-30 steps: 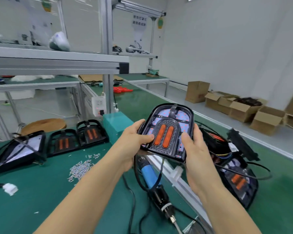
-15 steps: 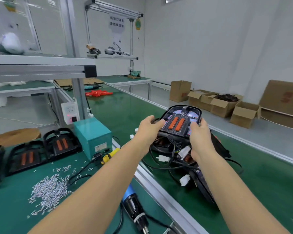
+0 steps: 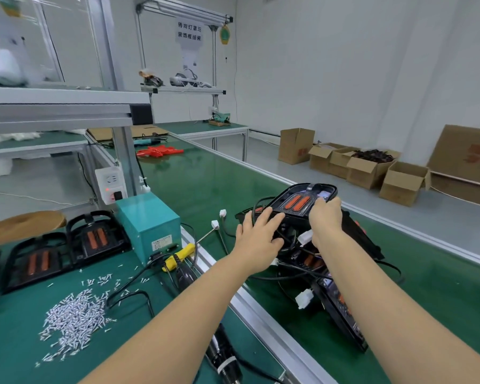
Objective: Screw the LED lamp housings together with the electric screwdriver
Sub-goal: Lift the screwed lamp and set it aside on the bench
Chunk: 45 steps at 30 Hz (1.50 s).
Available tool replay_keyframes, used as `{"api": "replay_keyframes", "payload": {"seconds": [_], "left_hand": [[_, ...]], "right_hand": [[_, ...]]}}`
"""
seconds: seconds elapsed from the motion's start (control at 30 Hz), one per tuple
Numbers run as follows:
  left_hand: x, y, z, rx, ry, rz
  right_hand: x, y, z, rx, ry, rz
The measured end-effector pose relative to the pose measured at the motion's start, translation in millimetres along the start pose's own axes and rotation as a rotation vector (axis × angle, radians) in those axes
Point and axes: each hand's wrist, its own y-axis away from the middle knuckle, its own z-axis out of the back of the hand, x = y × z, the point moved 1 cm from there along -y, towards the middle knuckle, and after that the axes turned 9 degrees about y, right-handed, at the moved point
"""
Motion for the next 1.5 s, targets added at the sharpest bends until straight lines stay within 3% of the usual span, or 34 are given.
{"api": "replay_keyframes", "payload": {"seconds": [0.1, 0.27, 0.4, 0.6, 0.87, 1.03, 1.5], "left_hand": [[2.6, -2.8, -3.0, 0.013, -0.078, 0.007], [0.0, -5.8, -4.3, 0.013, -0.128, 0.027], [0.9, -5.8, -3.8, 0.029, -0.132, 0.057], [11.9, 1.7, -1.1, 0.014, -0.176, 0.086], [22.5, 13.3, 10.6, -0.002, -0.11, 0.109], [30.4, 25.9, 27.3, -0.073, -0.095, 0.139], [109.0, 133.3, 105.7, -0.436, -0.088, 0.378]], "right_hand": [[-1.7, -4.3, 3.0, 0.023, 0.172, 0.036], [-12.6, 1.0, 10.7, -0.041, 0.48, 0.286], [-11.9, 12.3, 5.5, 0.107, 0.857, 0.417], [-15.3, 17.7, 6.3, 0.155, 1.102, 0.498], [-9.8, 24.8, 7.2, 0.152, 1.17, 0.48], [0.4, 49.7, -6.8, 0.105, 1.143, 0.593], [8.5, 202.9, -89.2, 0.567, 0.93, 0.979]]}}
